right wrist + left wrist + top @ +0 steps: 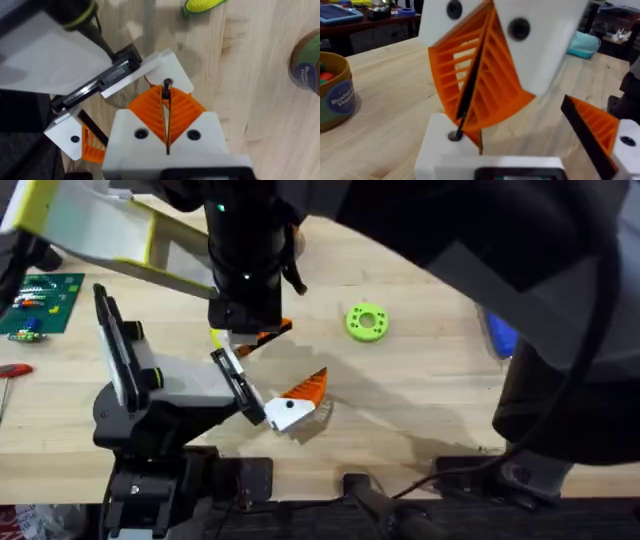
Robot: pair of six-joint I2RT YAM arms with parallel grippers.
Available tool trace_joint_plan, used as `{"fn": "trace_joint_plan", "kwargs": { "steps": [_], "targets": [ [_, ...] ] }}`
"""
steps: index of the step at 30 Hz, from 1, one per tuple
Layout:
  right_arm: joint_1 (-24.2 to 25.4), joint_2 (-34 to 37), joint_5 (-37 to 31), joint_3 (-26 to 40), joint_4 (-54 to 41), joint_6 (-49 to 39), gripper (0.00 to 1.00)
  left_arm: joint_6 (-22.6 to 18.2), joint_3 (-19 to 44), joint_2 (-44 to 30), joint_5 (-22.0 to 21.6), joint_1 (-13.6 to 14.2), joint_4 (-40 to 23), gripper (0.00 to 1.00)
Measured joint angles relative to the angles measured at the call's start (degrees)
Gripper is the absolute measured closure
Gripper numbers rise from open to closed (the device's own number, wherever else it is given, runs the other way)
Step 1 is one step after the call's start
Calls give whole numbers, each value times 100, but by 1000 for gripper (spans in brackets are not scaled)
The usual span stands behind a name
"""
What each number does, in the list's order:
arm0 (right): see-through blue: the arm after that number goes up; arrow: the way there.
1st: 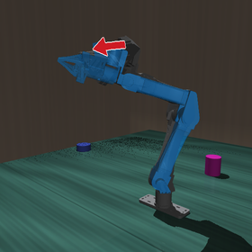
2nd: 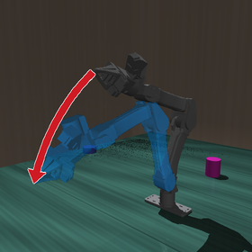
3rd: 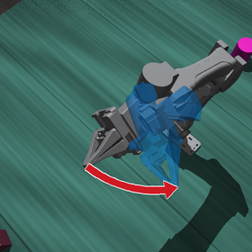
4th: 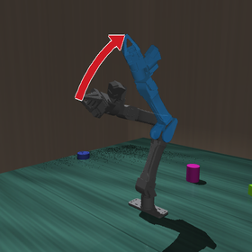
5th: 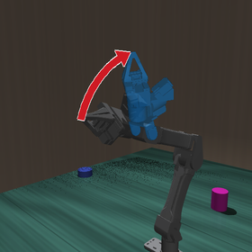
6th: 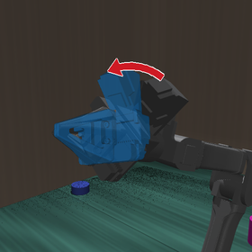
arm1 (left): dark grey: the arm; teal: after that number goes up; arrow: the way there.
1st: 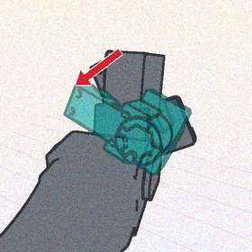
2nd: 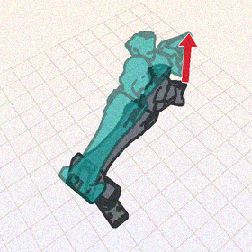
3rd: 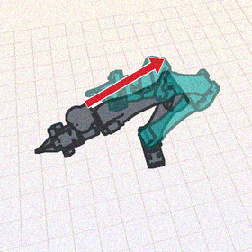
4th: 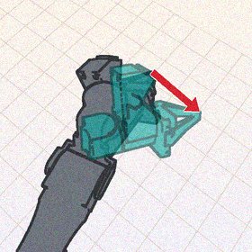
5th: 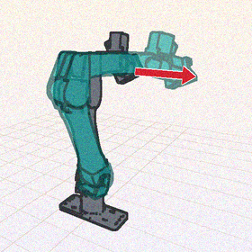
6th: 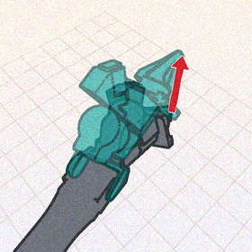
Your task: Pick up the gripper from the table and insert it into the empty holder that is missing its gripper. Then pick up a screw, insert it into the mounting hole, and use the screwdriver to tighten it. Finally, clean up the table by picking up the vegetable and placing it into the bucket.
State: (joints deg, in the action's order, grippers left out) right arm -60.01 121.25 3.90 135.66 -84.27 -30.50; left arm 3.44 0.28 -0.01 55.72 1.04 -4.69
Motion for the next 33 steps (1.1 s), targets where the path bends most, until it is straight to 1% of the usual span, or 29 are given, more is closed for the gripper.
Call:
{"fn": "trace_joint_plan", "kwargs": {
  "steps": [33],
  "targets": [
    [-26,84,0,11,-3,0,999,26,2,0,-9,0,-2,10]
  ]
}}
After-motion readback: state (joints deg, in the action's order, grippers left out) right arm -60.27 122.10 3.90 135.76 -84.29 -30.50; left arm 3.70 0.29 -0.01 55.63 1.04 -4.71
